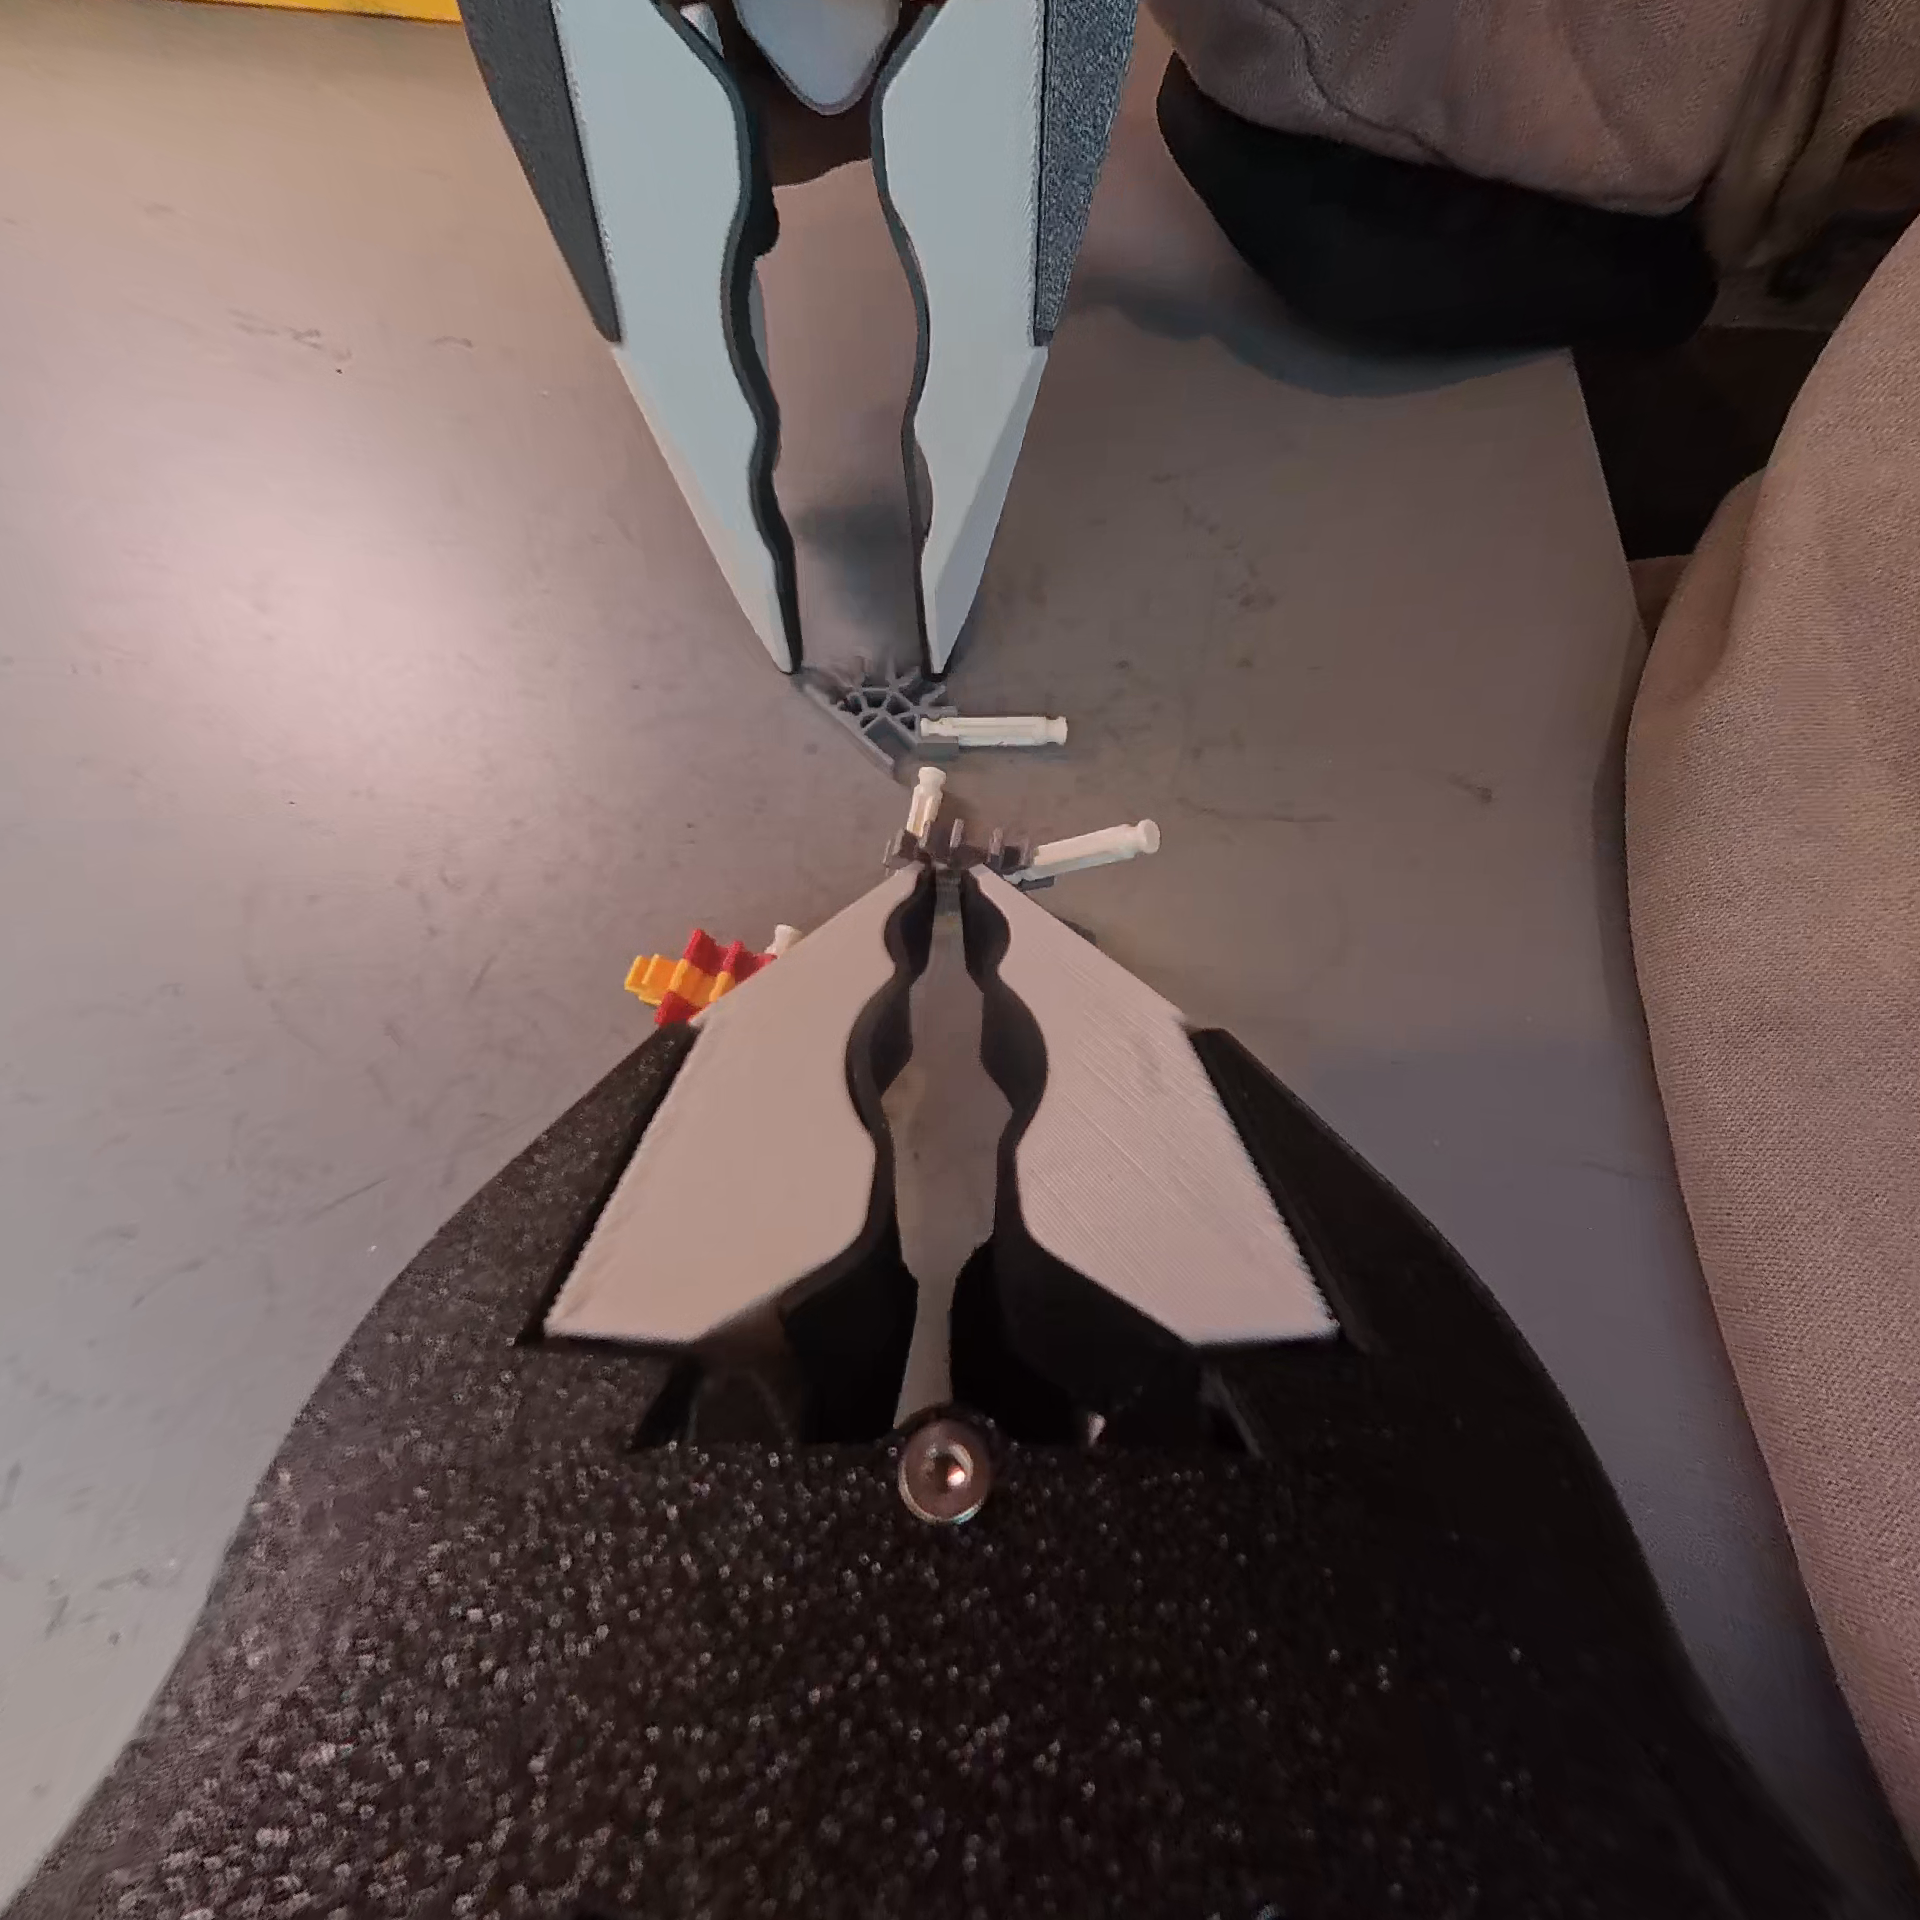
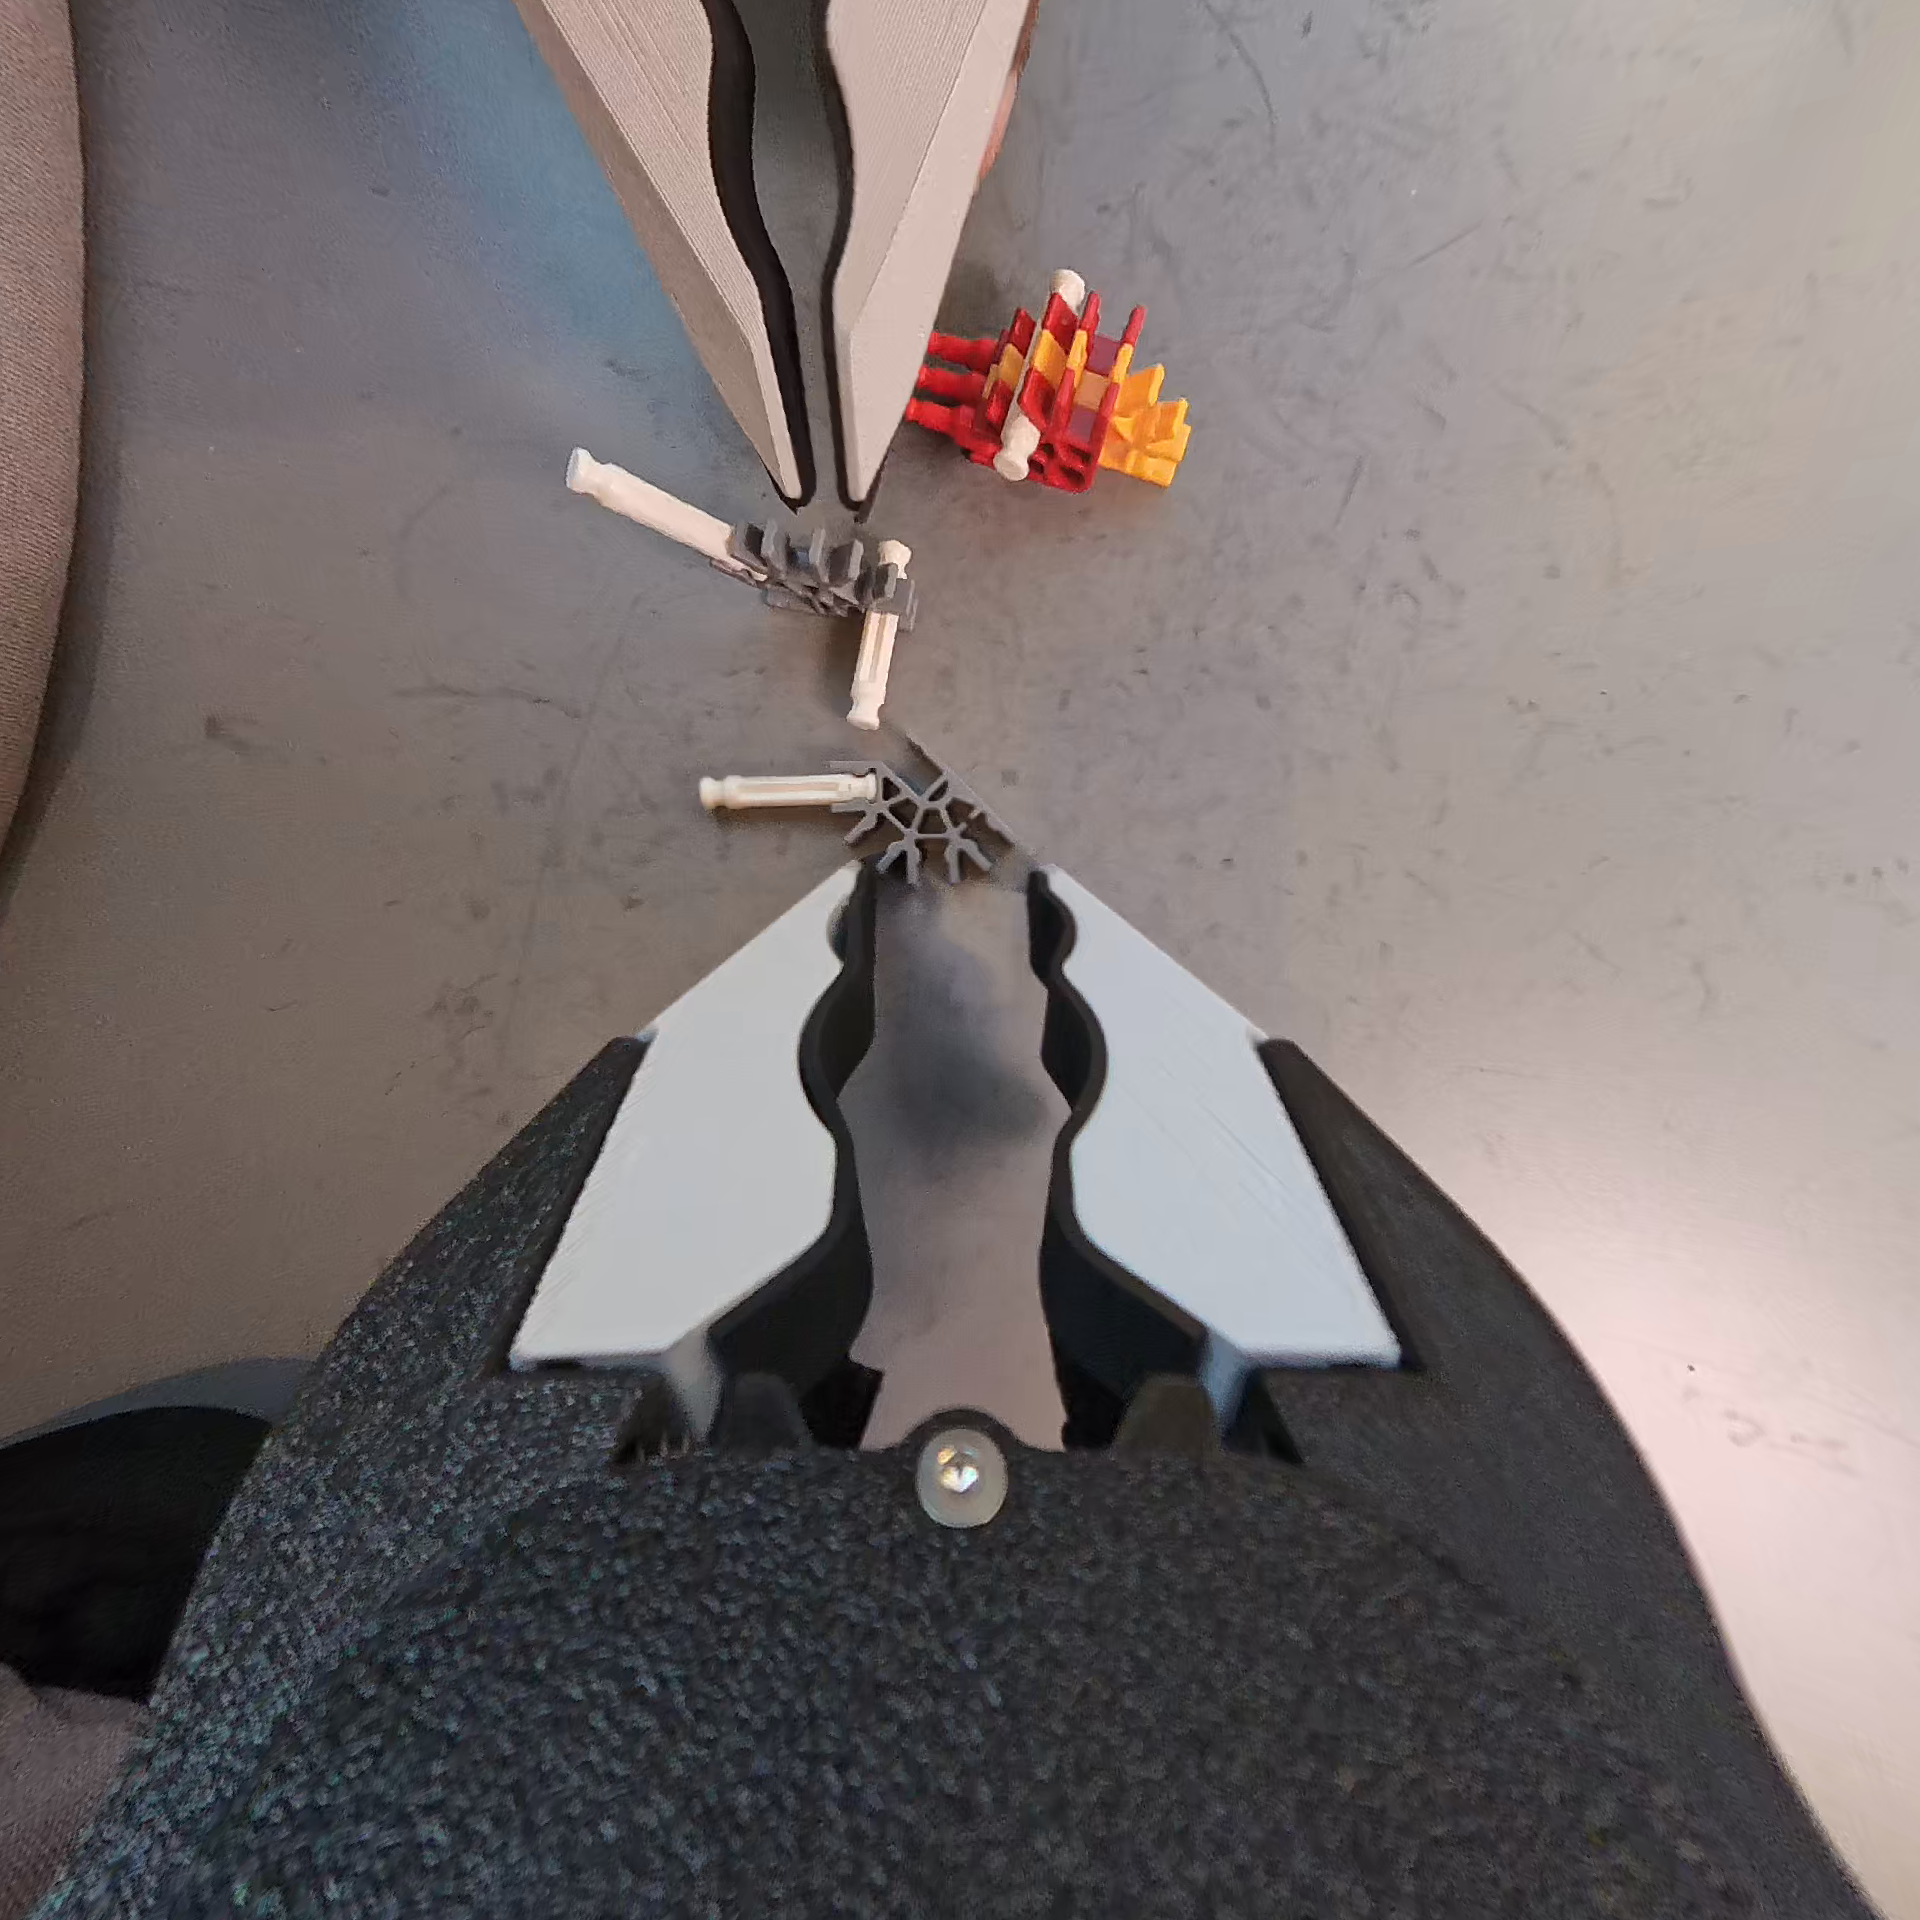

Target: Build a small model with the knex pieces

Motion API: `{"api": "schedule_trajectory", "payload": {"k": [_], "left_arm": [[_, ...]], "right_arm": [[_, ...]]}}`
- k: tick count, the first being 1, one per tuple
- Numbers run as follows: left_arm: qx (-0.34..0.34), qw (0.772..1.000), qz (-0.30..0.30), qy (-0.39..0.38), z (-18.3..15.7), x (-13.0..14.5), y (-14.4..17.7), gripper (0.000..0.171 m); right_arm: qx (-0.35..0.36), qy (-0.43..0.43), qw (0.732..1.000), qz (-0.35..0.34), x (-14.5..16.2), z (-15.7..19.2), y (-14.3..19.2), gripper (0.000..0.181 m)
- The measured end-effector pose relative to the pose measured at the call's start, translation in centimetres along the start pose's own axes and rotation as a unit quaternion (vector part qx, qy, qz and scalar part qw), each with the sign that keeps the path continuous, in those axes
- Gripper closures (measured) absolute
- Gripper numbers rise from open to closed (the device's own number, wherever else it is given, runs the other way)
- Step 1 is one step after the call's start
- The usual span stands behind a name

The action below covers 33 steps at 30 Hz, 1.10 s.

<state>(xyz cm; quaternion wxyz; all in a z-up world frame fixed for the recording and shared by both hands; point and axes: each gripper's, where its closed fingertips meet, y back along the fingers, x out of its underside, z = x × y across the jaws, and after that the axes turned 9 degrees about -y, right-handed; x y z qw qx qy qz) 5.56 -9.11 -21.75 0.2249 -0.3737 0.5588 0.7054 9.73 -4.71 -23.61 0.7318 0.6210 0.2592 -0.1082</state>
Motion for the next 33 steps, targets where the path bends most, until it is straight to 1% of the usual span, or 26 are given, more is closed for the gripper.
{"api": "schedule_trajectory", "payload": {"k": [1, 5, 12, 16, 18, 20, 23, 25, 27, 30, 33], "left_arm": [[0.0, 1.0, 0.0, 0.001, 0.0, 0.0, 0.0, 0.165], [-0.003, 1.0, -0.003, 0.007, 0.4, 0.1, 0.4, 0.162], [0.0, 1.0, -0.015, 0.005, 0.3, -0.3, 0.3, 0.161], [0.001, 0.999, -0.034, 0.007, 0.1, -1.2, 0.4, 0.161], [0.008, 0.998, -0.053, 0.028, 0.0, -1.8, 0.3, 0.16], [0.019, 0.995, -0.077, 0.068, 0.1, -2.7, 0.2, 0.156], [0.042, 0.985, -0.106, 0.131, 0.4, -3.8, 0.3, 0.153], [0.056, 0.979, -0.118, 0.156, 0.6, -4.2, 0.3, 0.154], [0.07, 0.975, -0.127, 0.167, 0.4, -4.4, 0.3, 0.156], [0.093, 0.969, -0.147, 0.177, 0.1, -4.9, 0.5, 0.16], [0.102, 0.967, -0.161, 0.167, -0.2, -5.2, 0.8, 0.162]], "right_arm": [[-0.003, 0.004, 1.0, -0.004, -0.2, 0.2, 0.0, 0.161], [-0.007, 0.022, 1.0, -0.002, -0.4, 0.8, -0.3, 0.168], [-0.03, 0.021, 0.999, 0.013, 0.3, 1.8, 0.3, 0.168], [-0.019, 0.019, 0.999, 0.022, 0.5, 1.9, 1.3, 0.168], [-0.008, 0.028, 1.0, 0.007, -0.2, 2.0, 2.0, 0.168], [0.009, 0.045, 0.999, -0.019, -1.5, 2.1, 2.6, 0.168], [0.034, 0.069, 0.996, -0.052, -3.2, 2.3, 3.5, 0.168], [0.046, 0.084, 0.993, -0.068, -4.1, 2.5, 3.9, 0.168], [0.054, 0.094, 0.991, -0.083, -4.7, 2.7, 4.3, 0.168], [0.043, 0.102, 0.988, -0.112, -5.5, 3.4, 4.9, 0.168], [0.03, 0.102, 0.986, -0.131, -5.9, 3.8, 5.2, 0.168]]}}
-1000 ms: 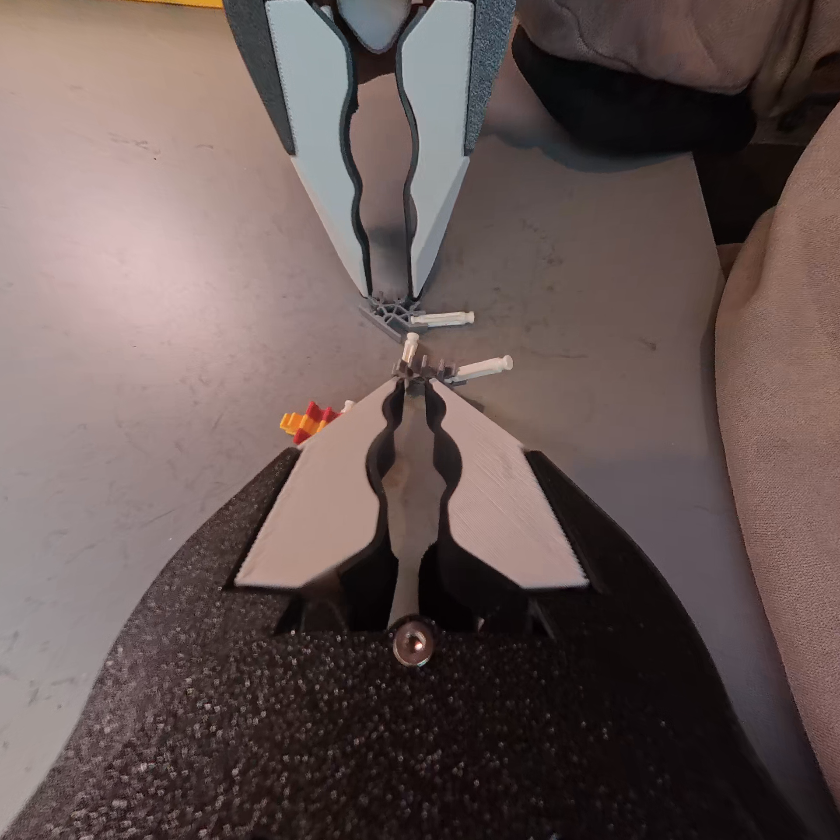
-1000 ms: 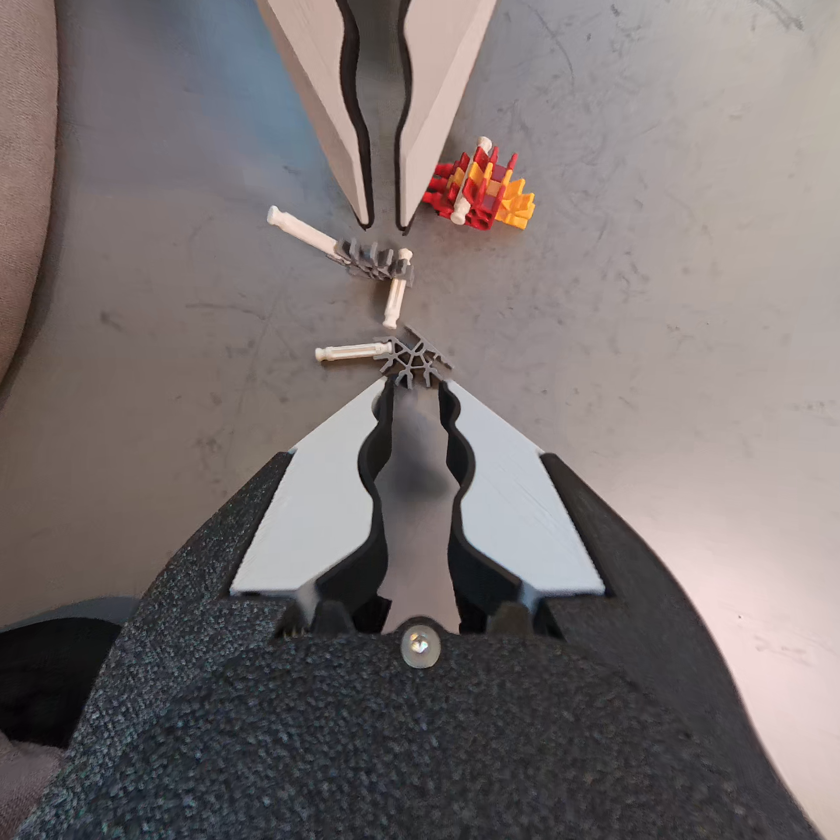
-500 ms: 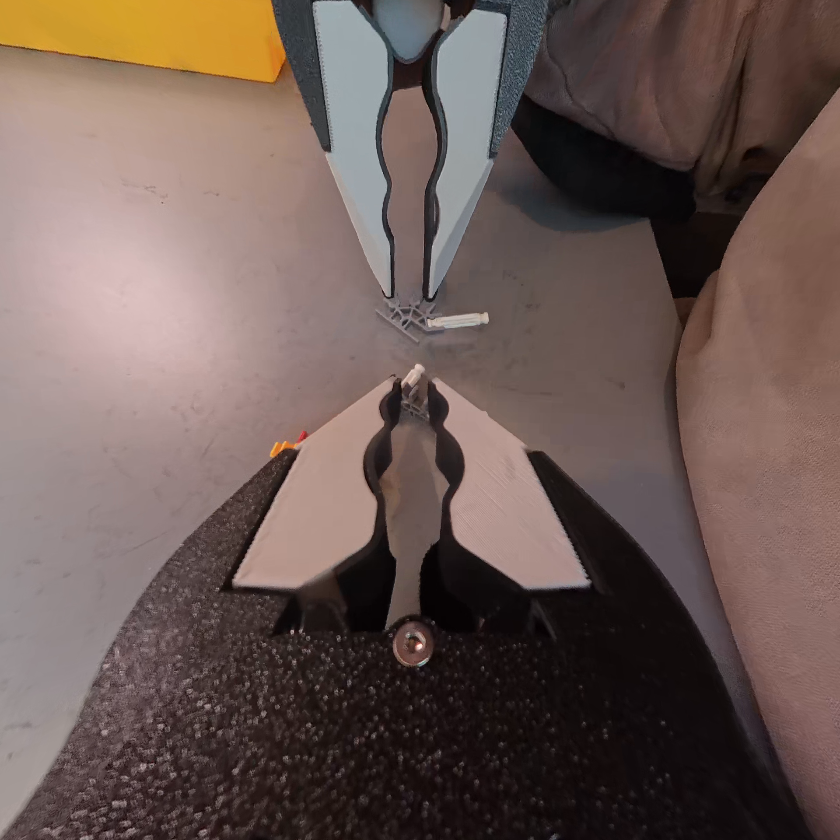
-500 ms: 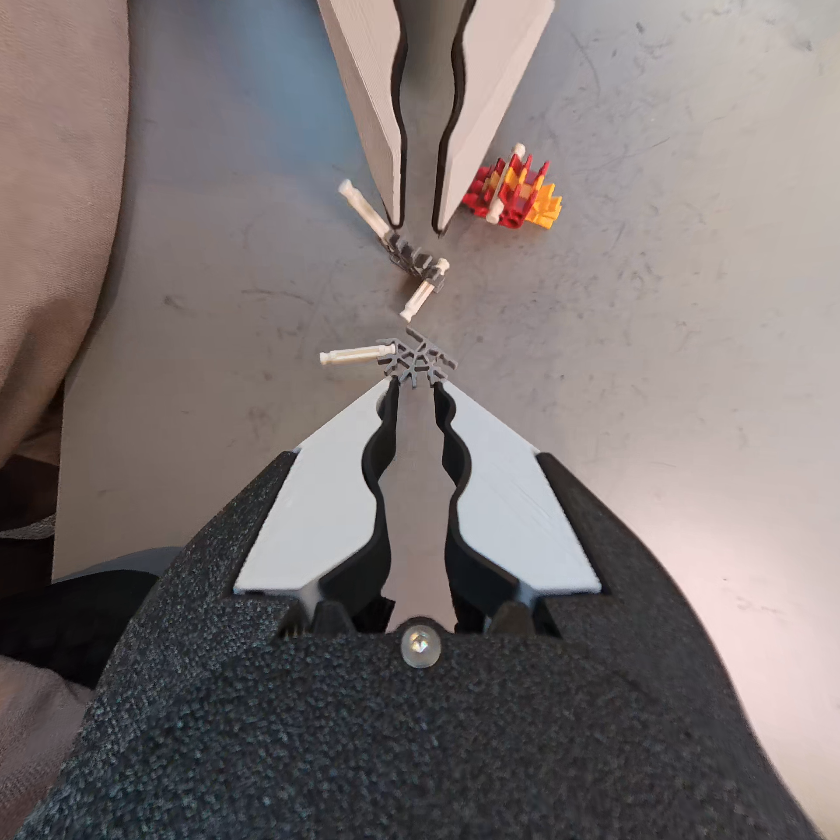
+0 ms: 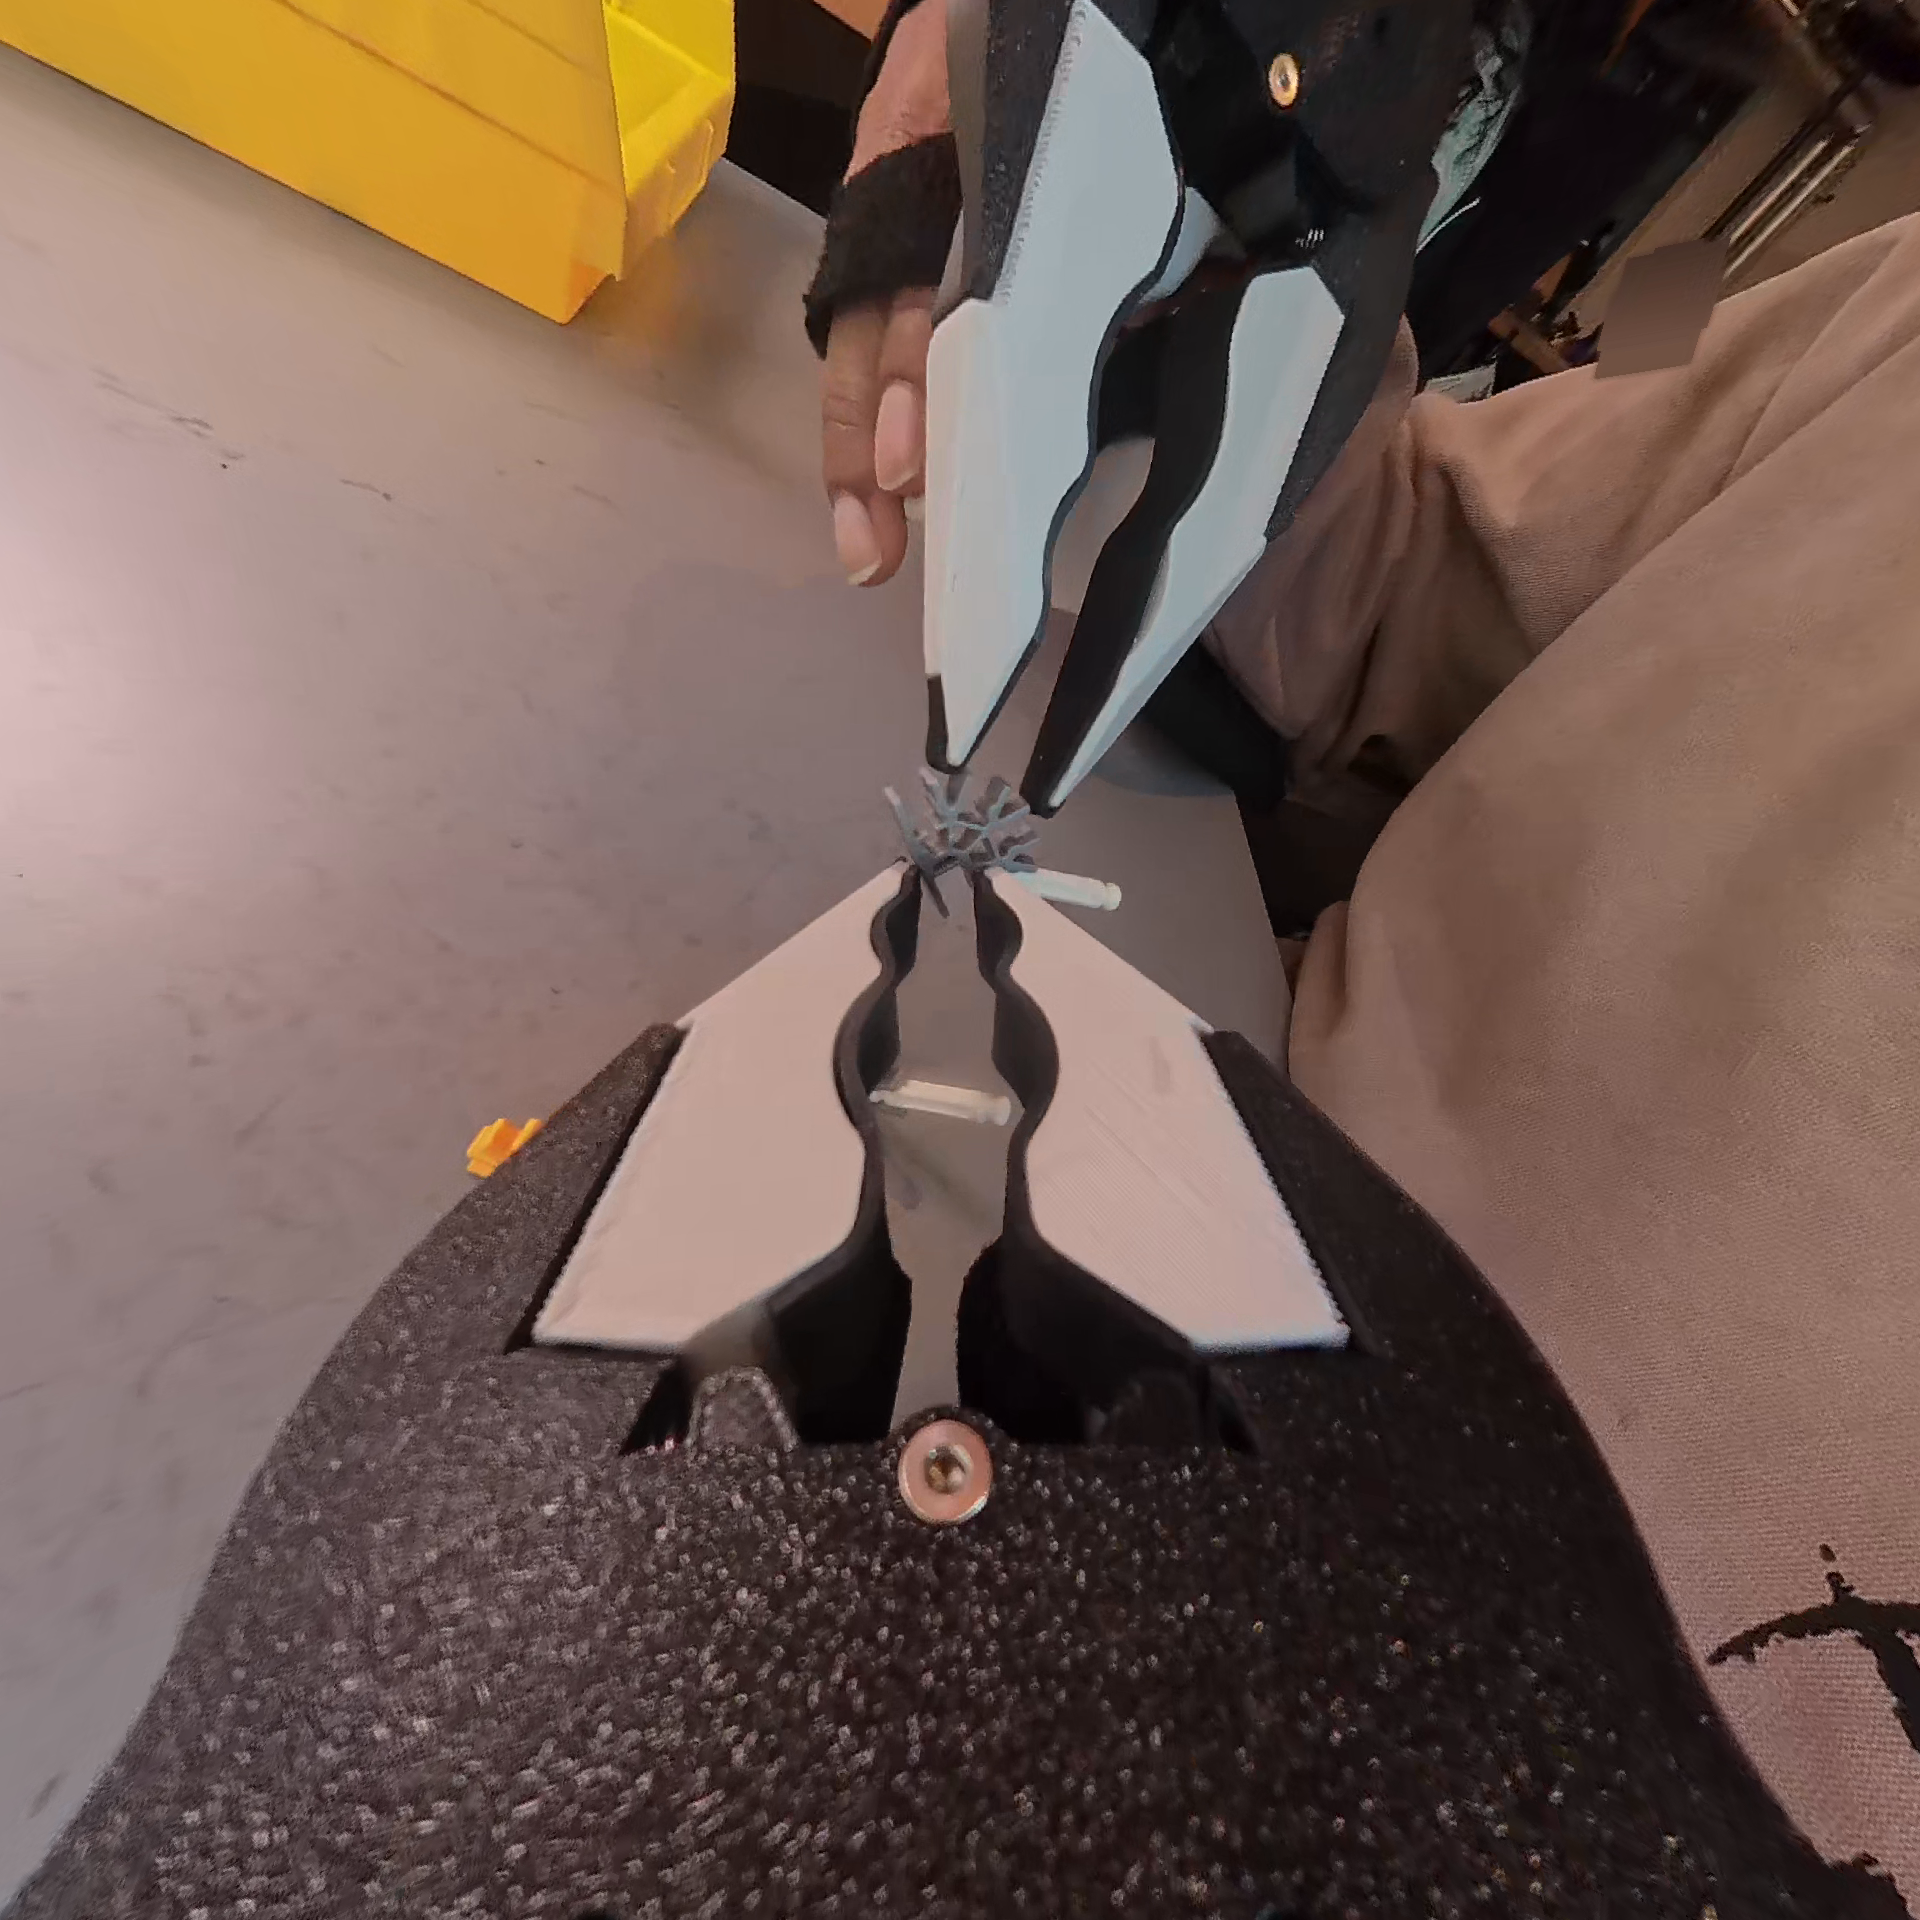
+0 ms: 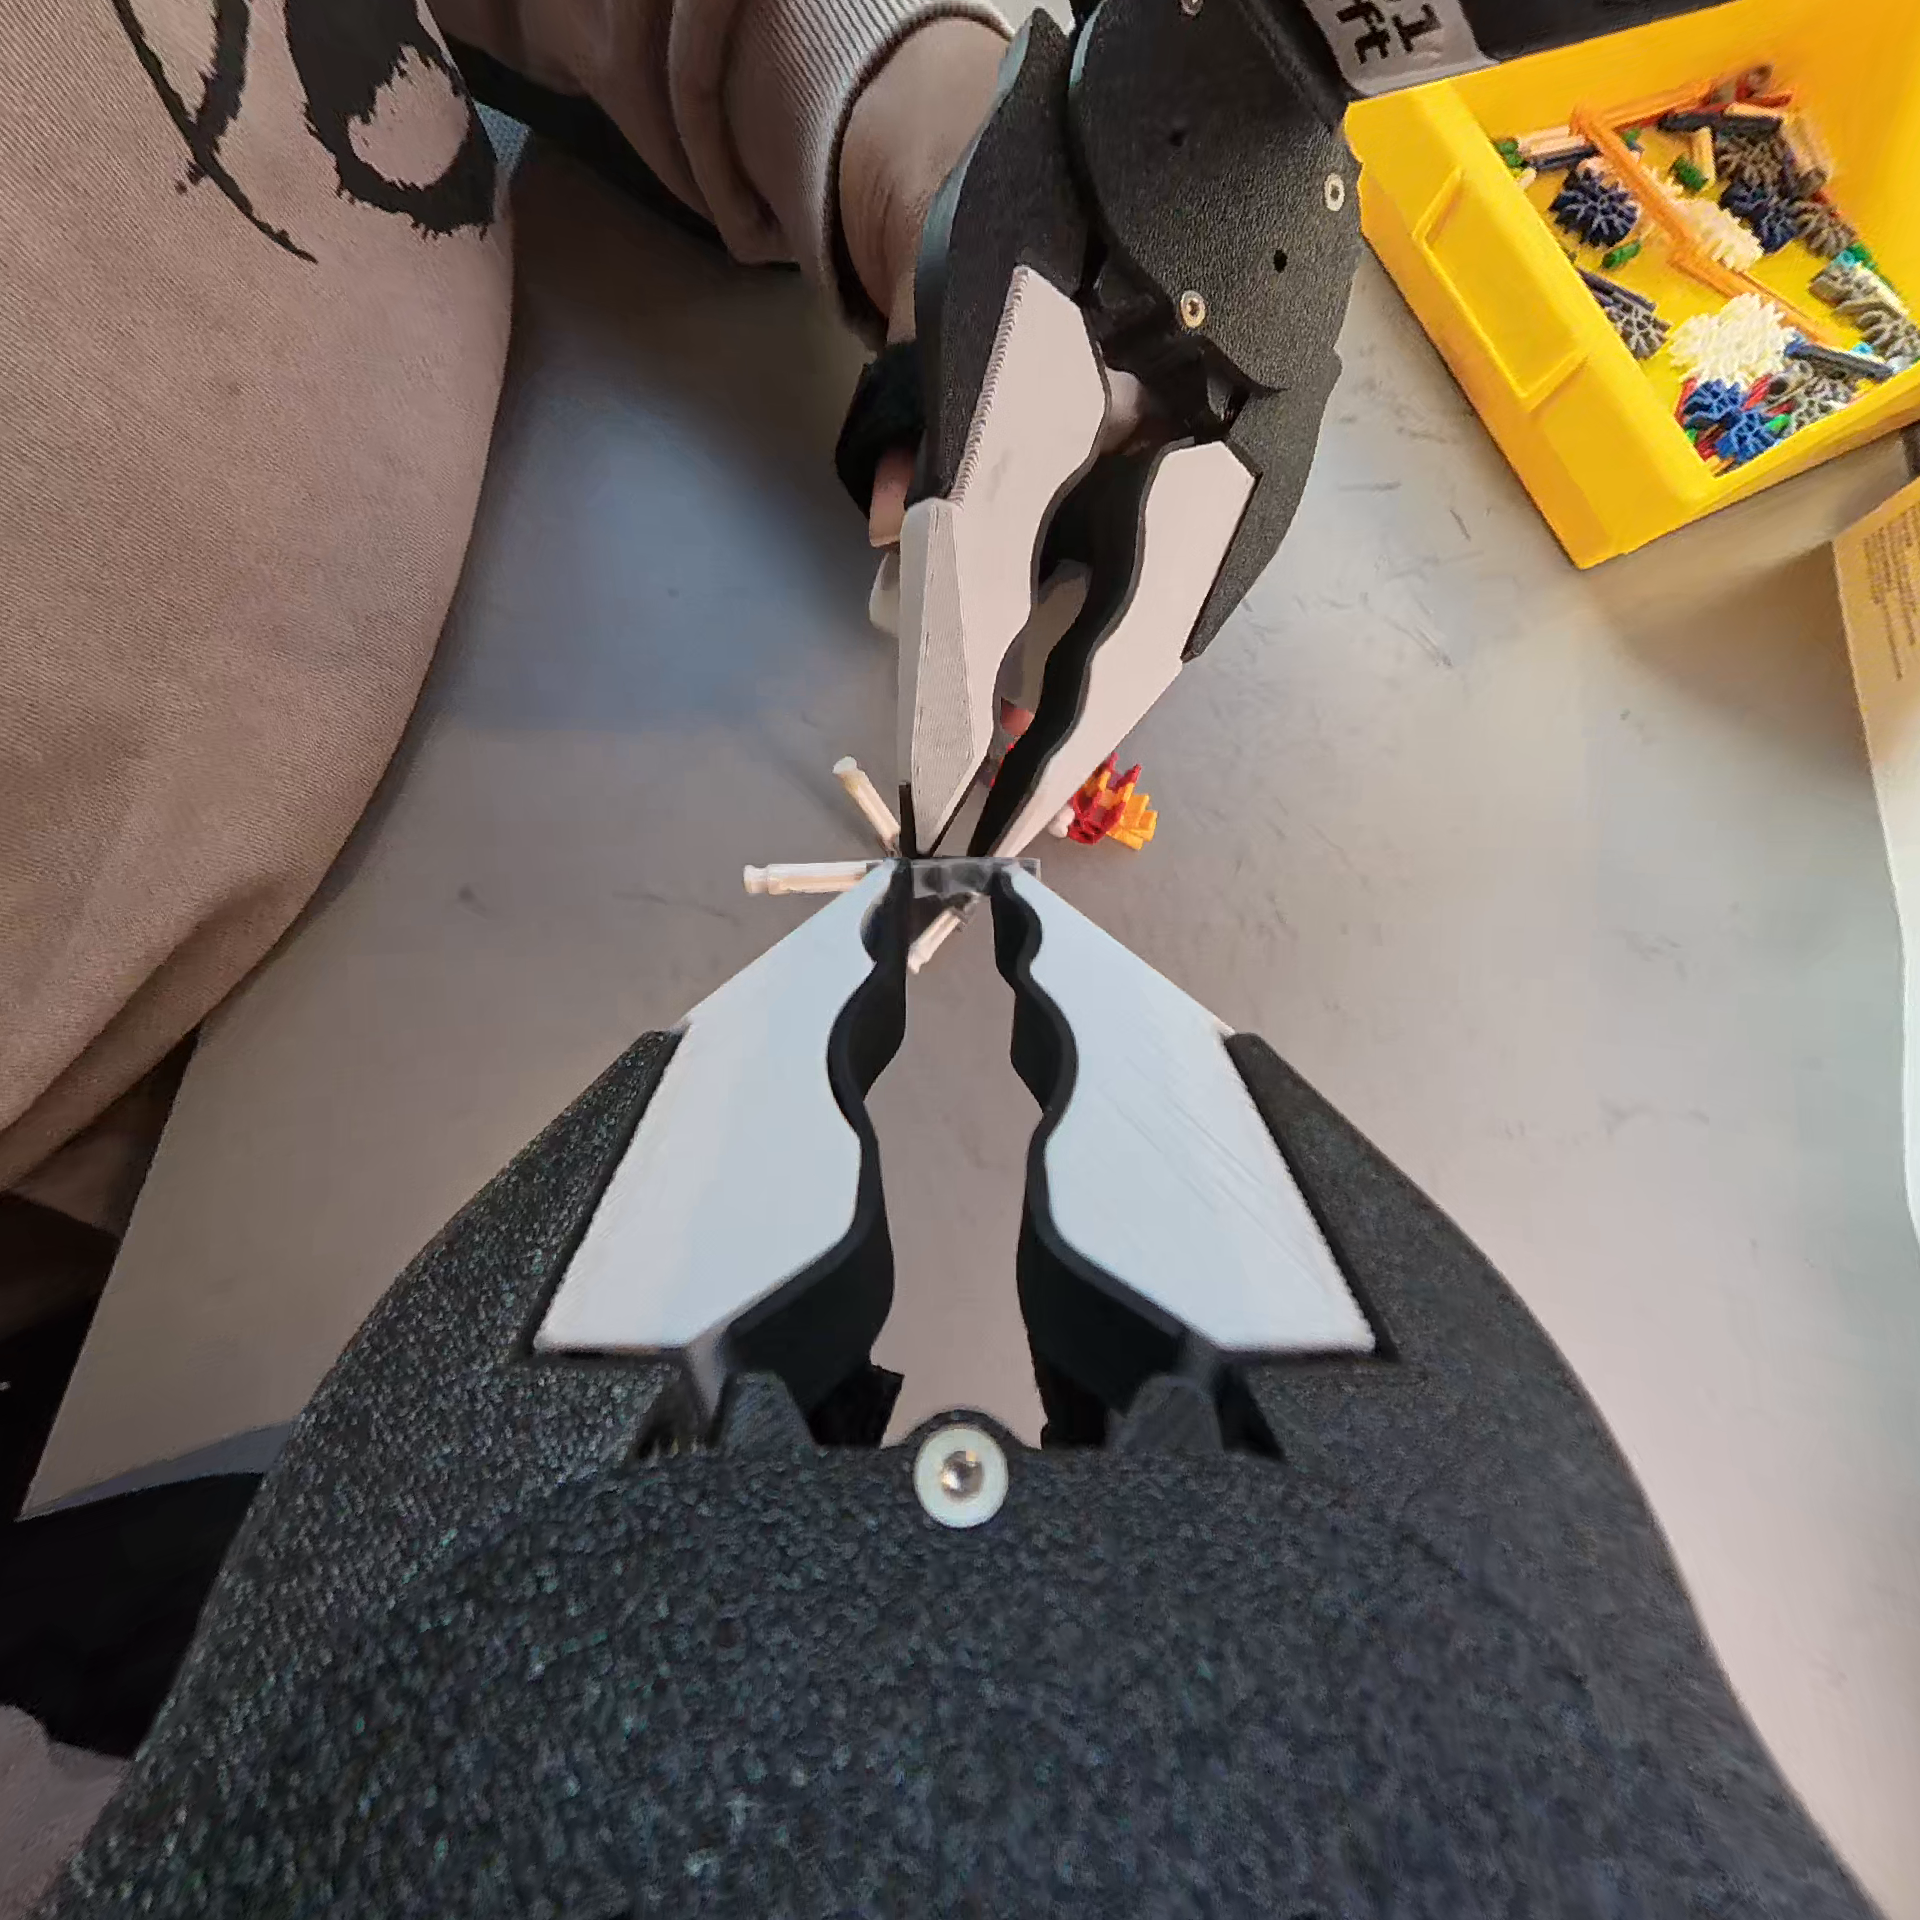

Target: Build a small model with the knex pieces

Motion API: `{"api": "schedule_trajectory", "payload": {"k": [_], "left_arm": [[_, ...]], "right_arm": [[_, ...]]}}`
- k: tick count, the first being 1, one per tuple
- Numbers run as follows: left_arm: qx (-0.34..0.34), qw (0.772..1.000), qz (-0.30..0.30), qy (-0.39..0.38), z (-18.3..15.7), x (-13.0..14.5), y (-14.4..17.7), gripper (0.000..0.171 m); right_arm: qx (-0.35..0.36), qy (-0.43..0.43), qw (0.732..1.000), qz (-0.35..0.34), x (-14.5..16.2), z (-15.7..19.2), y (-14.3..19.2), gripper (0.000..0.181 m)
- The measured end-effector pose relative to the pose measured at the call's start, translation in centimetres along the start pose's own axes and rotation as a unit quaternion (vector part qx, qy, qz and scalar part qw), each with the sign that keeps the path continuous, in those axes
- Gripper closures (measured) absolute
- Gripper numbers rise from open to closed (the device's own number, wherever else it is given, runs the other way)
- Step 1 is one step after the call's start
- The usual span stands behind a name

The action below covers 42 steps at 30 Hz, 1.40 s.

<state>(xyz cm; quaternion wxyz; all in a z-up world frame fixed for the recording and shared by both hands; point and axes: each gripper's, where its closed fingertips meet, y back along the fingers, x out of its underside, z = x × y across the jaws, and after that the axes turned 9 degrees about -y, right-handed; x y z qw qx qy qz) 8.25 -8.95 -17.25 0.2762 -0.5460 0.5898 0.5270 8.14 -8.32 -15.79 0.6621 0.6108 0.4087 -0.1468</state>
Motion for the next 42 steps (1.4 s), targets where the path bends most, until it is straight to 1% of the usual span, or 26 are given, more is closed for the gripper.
{"api": "schedule_trajectory", "payload": {"k": [2, 4, 6, 7, 10, 13, 16, 18, 19, 21, 23, 26, 29, 31, 34, 37, 40, 42], "left_arm": [[0.012, 1.0, -0.014, -0.01, -0.4, -0.3, 0.1, 0.162], [0.019, 0.999, -0.035, -0.017, -0.6, -0.9, 0.5, 0.169], [0.019, 0.998, -0.049, -0.019, -0.6, -1.3, 0.8, 0.171], [0.019, 0.998, -0.054, -0.018, -0.7, -1.5, 0.9, 0.171], [0.026, 0.998, -0.054, -0.014, -0.9, -1.5, 0.8, 0.171], [0.019, 0.999, -0.042, -0.011, -0.7, -1.0, 0.7, 0.171], [0.011, 0.999, -0.045, -0.001, -0.4, -1.0, 0.9, 0.171], [-0.006, 0.999, -0.046, 0.001, 0.3, -1.1, 1.3, 0.171], [-0.018, 0.999, -0.043, -0.003, 0.6, -0.9, 1.5, 0.171], [-0.038, 0.999, -0.03, -0.016, 1.1, -0.5, 1.6, 0.171], [-0.046, 0.998, -0.018, -0.027, 1.2, -0.2, 1.5, 0.166], [-0.03, 0.999, -0.021, -0.028, 0.5, -0.4, 1.2, 0.161], [-0.041, 0.999, -0.016, -0.009, 1.0, -0.2, 1.3, 0.161], [-0.044, 0.999, -0.006, -0.01, 1.1, 0.1, 1.2, 0.162], [-0.051, 0.998, 0.026, -0.021, 1.1, 1.1, 0.5, 0.161], [-0.065, 0.995, 0.057, -0.043, 1.4, 2.1, 0.2, 0.161], [-0.074, 0.991, 0.093, -0.069, 1.5, 3.2, 0.0, 0.159], [-0.074, 0.989, 0.104, -0.081, 1.3, 3.5, -0.2, 0.159]], "right_arm": [[-0.017, -0.003, 0.999, -0.027, -0.7, 0.4, 0.1, 0.168], [-0.03, -0.004, 0.998, -0.055, -1.6, 0.7, 0.3, 0.166], [-0.025, -0.001, 0.997, -0.069, -2.1, 0.6, 0.4, 0.163], [-0.024, 0.0, 0.997, -0.07, -2.2, 0.6, 0.4, 0.16], [-0.021, 0.001, 0.998, -0.055, -1.6, 0.5, -0.4, 0.159], [-0.031, -0.007, 0.998, -0.047, -1.1, 0.5, -1.2, 0.159], [-0.037, -0.018, 0.998, -0.05, -1.0, 0.2, -1.3, 0.159], [-0.04, -0.027, 0.998, -0.042, -0.3, -0.1, -1.3, 0.16], [-0.041, -0.035, 0.998, -0.039, 0.1, -0.4, -1.3, 0.159], [-0.071, -0.062, 0.995, -0.029, 1.2, -0.2, -1.3, 0.16], [-0.082, -0.076, 0.993, -0.03, 1.9, -0.4, -1.8, 0.16], [-0.094, -0.086, 0.99, -0.061, 1.3, -0.8, -2.7, 0.16], [-0.089, -0.088, 0.99, -0.058, 1.6, -1.0, -3.7, 0.159], [-0.092, -0.088, 0.991, -0.04, 2.2, -0.9, -4.2, 0.159], [-0.087, -0.095, 0.992, 0.0, 3.8, -1.1, -4.6, 0.159], [-0.094, -0.111, 0.989, 0.01, 4.6, -1.3, -4.4, 0.159], [-0.084, -0.116, 0.989, 0.031, 5.8, -1.8, -4.2, 0.159], [-0.07, -0.116, 0.989, 0.053, 6.7, -2.2, -4.3, 0.158]]}}
